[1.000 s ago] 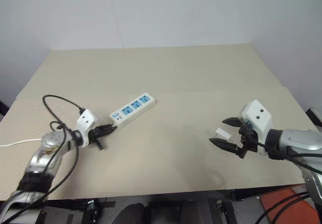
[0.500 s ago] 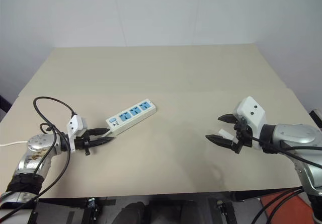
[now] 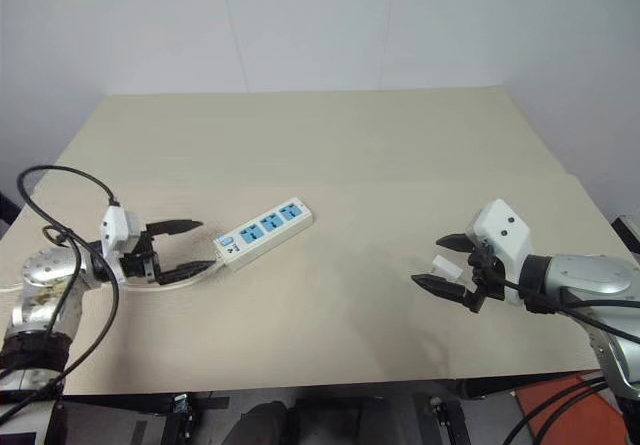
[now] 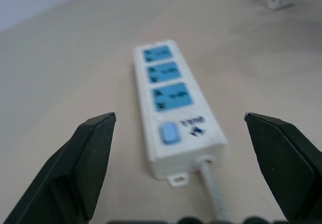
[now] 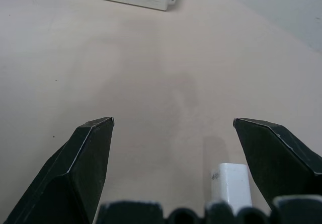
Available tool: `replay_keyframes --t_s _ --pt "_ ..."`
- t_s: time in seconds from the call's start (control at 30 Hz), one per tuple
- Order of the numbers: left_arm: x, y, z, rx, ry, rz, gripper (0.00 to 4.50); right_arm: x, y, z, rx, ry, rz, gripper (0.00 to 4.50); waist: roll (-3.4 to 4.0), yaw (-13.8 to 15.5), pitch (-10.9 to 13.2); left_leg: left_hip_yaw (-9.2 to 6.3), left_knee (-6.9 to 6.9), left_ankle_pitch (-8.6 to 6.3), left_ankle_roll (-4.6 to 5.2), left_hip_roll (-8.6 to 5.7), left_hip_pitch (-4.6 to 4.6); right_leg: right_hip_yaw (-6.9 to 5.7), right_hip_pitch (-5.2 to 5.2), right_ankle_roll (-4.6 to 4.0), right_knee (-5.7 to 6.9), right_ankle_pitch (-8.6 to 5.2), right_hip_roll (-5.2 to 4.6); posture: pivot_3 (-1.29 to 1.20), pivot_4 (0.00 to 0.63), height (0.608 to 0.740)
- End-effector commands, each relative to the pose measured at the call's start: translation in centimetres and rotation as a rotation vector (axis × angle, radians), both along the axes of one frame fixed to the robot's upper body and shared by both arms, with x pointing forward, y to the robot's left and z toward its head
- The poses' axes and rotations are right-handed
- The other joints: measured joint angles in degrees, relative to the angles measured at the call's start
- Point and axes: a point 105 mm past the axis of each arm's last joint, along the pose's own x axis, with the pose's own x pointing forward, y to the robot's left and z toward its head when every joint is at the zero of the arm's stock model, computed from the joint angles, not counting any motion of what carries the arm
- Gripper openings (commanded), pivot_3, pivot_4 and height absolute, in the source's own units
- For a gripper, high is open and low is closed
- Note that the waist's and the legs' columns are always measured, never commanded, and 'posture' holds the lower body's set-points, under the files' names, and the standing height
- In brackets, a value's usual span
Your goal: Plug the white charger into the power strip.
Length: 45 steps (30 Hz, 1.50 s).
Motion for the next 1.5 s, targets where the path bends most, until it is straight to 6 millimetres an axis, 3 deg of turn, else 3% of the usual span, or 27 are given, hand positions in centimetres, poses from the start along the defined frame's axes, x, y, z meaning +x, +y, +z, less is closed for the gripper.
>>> replay_keyframes --t_s 0.03,0.37,1.07,1.5 --pt "0.1 -0.3 0.5 -0.086 -0.09 0.0 4.49 0.3 0.1 1.4 0.001 -0.076 0.007 4.5 0.0 0.01 0.0 0.0 0.0 0.0 0.0 0.0 0.0 0.0 0.0 0.0 0.0 0.0 0.0 0.0 0.15 0.74" --pt "0.4 -1.8 -3.8 -0.179 -0.016 0.014 4.49 0.3 0.2 1.4 -0.002 -0.087 0.012 4.5 -0.07 -0.02 0.04 0.0 0.01 0.0 0.0 -0.01 0.01 -0.02 0.03 0.0 0.0 0.0 0.01 0.0 0.15 0.74" --pt "1.9 -4.0 -6.1 -0.212 -0.002 0.043 4.49 -0.1 -0.4 1.6 -0.023 -0.091 0.005 4.5 -0.08 0.5 0.04 0.0 0.04 0.0 0.0 -0.03 0.04 -0.05 0.09 0.01 0.01 0.0 0.01 0.0 0.15 0.74" --pt "2.0 -3.5 -7.3 -0.169 0.044 0.084 4.49 -0.2 -0.5 1.3 -0.018 -0.087 -0.009 4.5 -0.03 0.66 0.02 0.0 0.04 0.01 0.0 -0.01 0.2 -0.05 0.21 0.01 0.06 0.0 0.04 0.0 0.15 0.74"
